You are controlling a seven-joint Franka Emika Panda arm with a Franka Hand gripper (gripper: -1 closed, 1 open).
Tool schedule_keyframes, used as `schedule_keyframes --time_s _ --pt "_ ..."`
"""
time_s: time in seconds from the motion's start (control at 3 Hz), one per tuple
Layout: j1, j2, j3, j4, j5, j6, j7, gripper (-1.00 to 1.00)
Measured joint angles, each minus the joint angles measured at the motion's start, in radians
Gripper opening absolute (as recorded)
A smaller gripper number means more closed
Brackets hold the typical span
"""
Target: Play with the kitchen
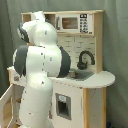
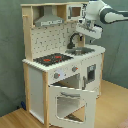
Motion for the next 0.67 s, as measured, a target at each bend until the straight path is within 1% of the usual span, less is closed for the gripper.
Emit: schedule_keyframes --time_s 0.33,0.67 --pt "-0.001 0.011 0.016 0.000 -0.017 -0.074 0.065 1.00" --pt "0.000 0.008 0.067 0.000 -0.068 -0.139 0.101 1.00"
